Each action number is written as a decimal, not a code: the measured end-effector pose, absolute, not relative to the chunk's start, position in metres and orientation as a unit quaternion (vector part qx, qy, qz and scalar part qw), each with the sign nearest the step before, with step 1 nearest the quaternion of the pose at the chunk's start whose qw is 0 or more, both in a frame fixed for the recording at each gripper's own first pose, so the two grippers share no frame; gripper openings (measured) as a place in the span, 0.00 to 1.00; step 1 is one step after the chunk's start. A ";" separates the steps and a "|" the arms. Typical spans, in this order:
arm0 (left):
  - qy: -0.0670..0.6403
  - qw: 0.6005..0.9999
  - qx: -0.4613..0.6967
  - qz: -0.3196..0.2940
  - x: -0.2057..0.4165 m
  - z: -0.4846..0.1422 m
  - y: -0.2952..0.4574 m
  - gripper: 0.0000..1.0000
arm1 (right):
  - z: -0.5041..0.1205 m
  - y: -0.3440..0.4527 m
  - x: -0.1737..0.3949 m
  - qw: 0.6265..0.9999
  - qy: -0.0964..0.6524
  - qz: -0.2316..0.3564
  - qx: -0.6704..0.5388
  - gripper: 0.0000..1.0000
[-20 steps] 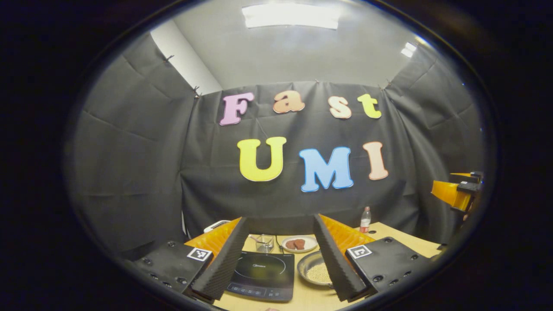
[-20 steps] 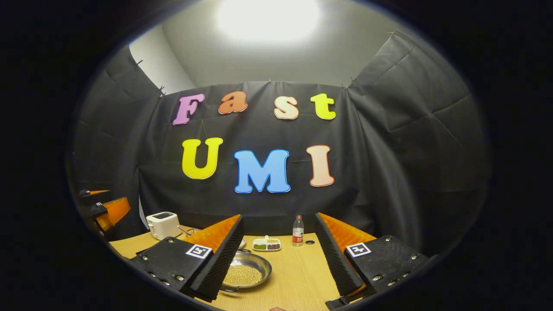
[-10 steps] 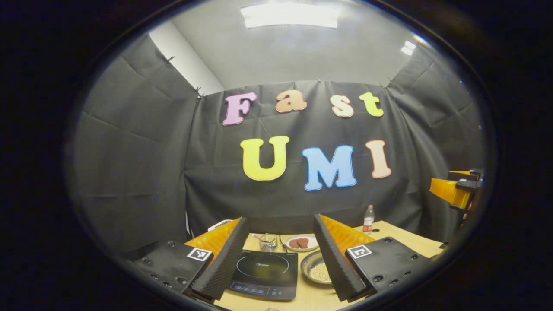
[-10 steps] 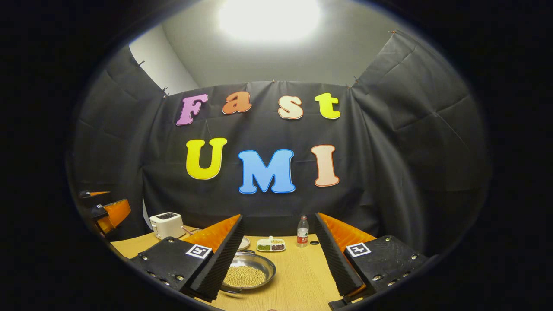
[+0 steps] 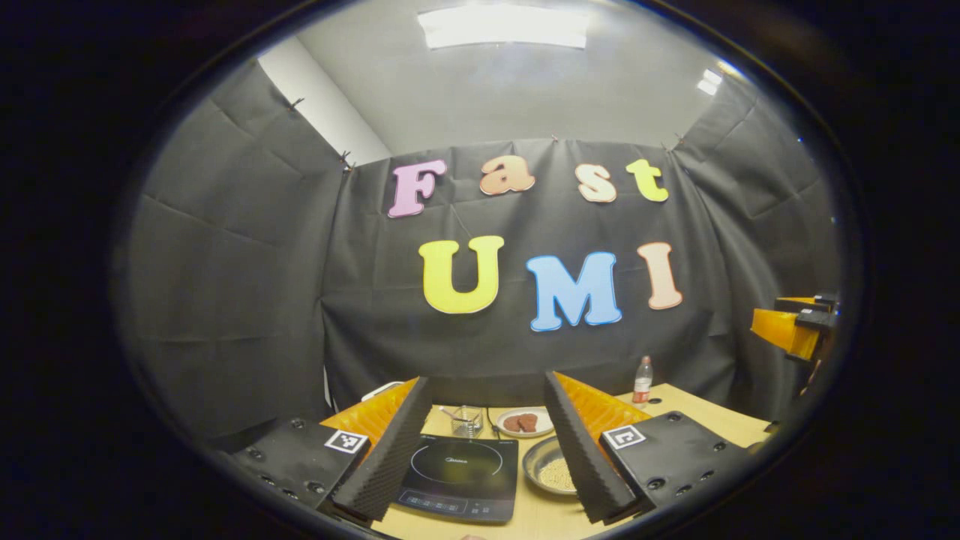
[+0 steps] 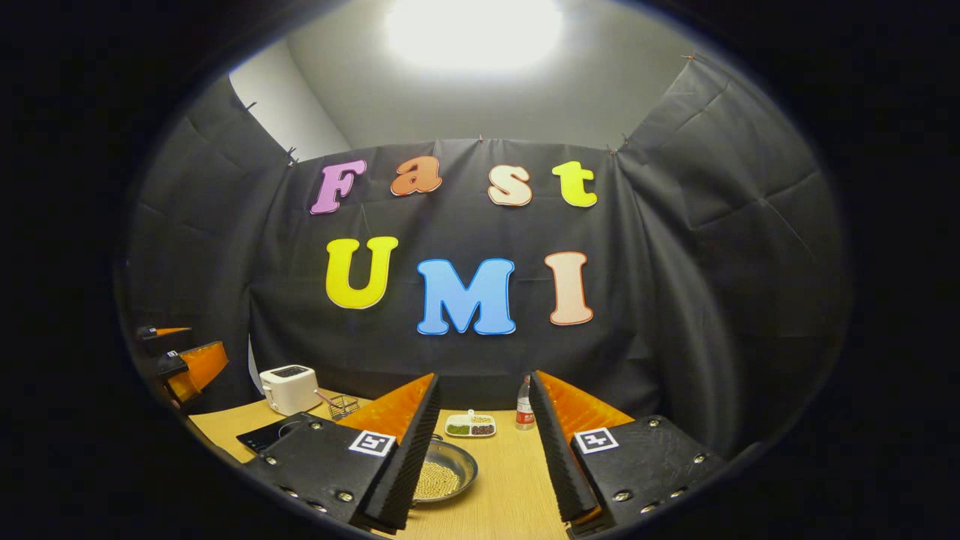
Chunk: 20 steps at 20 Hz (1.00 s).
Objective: First push the handle of the pot to place it horizontally, then grasp the pot with both hands and set it on the induction cooktop.
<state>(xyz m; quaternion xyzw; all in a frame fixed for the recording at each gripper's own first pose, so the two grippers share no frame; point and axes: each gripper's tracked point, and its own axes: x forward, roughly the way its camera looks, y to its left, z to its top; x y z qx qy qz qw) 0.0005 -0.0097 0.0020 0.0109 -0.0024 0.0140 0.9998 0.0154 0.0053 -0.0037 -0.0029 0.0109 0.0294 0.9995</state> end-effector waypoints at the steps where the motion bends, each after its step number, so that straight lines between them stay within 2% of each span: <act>1: -0.003 1.000 0.012 0.014 0.002 0.002 -0.010 1.00 | -0.004 0.006 0.017 0.999 0.011 0.032 -0.003 0.72; 3: -0.004 1.000 0.014 0.014 0.004 0.003 -0.011 1.00 | -0.001 0.001 0.018 1.000 0.009 0.024 -0.009 0.72; 5: -0.004 1.000 0.015 0.016 0.004 0.003 -0.012 1.00 | -0.003 0.004 0.021 0.999 0.008 0.030 -0.008 0.43; 10: -0.005 1.000 0.016 0.022 0.002 0.003 -0.013 0.98 | -0.013 0.011 0.022 0.998 0.026 0.054 -0.008 0.43; 11: -0.005 1.000 0.017 0.023 0.002 0.004 -0.015 0.96 | -0.005 -0.001 0.021 0.999 0.020 0.030 -0.017 0.43; 12: -0.006 1.000 0.018 0.025 0.002 0.003 -0.016 0.94 | -0.003 -0.022 0.023 1.000 0.002 0.009 -0.017 0.25; 13: -0.006 0.999 0.021 0.027 0.000 0.003 -0.016 0.94 | 0.000 -0.016 0.028 1.000 -0.004 0.016 -0.011 0.07; 14: -0.006 0.999 0.020 0.028 0.000 0.002 -0.018 1.00 | -0.003 -0.007 0.024 1.000 -0.001 0.021 -0.007 0.09; 17: -0.003 0.999 0.016 0.031 0.000 0.001 -0.028 1.00 | -0.009 -0.014 0.026 0.999 0.009 0.036 0.001 0.09; 18: -0.004 0.999 0.016 0.033 -0.001 0.002 -0.028 1.00 | -0.011 -0.011 0.025 0.999 0.014 0.048 0.010 0.00; 20: -0.007 0.999 0.019 0.042 -0.001 0.003 -0.026 1.00 | -0.018 -0.010 0.027 0.997 0.022 0.067 0.018 0.03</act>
